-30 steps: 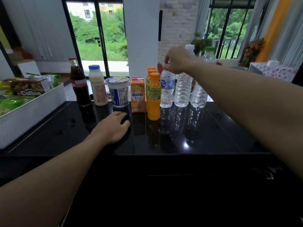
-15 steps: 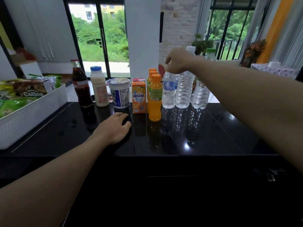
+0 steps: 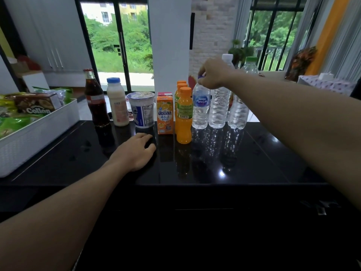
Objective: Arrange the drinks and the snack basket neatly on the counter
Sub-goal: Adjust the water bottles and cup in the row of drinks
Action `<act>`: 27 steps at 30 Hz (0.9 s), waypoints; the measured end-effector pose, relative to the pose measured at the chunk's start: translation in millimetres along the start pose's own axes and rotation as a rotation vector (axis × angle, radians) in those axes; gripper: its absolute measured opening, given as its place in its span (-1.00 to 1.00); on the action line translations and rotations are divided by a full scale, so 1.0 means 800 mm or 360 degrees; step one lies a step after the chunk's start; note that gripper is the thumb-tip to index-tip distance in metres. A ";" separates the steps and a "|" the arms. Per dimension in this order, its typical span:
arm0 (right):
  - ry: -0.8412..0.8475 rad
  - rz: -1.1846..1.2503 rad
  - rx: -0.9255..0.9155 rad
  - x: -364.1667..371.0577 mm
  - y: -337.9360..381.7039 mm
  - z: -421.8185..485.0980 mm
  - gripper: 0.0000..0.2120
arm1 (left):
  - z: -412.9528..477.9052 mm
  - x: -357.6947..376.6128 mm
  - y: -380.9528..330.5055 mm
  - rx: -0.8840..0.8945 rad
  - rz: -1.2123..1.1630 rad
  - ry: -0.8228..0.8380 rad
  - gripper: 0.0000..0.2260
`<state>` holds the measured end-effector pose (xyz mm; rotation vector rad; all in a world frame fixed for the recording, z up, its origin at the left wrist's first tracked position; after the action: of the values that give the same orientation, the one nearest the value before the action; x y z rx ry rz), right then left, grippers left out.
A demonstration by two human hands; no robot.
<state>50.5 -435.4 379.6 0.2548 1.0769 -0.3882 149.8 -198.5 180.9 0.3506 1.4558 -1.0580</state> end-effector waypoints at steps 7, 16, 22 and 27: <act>-0.0023 -0.0039 0.0013 0.001 -0.002 0.003 -0.82 | 0.000 0.000 0.000 -0.0002 -0.0006 -0.0002 -0.47; -0.0014 -0.0081 0.0032 0.000 -0.001 0.003 -0.83 | 0.003 0.001 0.003 -0.0003 -0.0004 -0.0006 -0.46; -0.0022 -0.0063 0.0032 0.002 0.001 0.001 -0.80 | 0.003 0.002 0.004 -0.0004 -0.0002 -0.0008 -0.46; -0.0040 0.0022 0.0079 -0.004 -0.002 0.001 -0.79 | 0.005 0.003 0.004 -0.0010 0.0011 0.0005 -0.46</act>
<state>49.6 -436.6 382.5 0.3005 1.0412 -0.4048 153.8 -200.8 178.1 0.3525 1.4596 -1.0475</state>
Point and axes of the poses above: each hand's wrist, its own z-axis towards the middle knuckle, its own x-axis out of the palm, y = z × x, the point moved 8 cm from there along z, towards the middle knuckle, and after that the axes turned 3 degrees about -z, right-handed, at the moved point
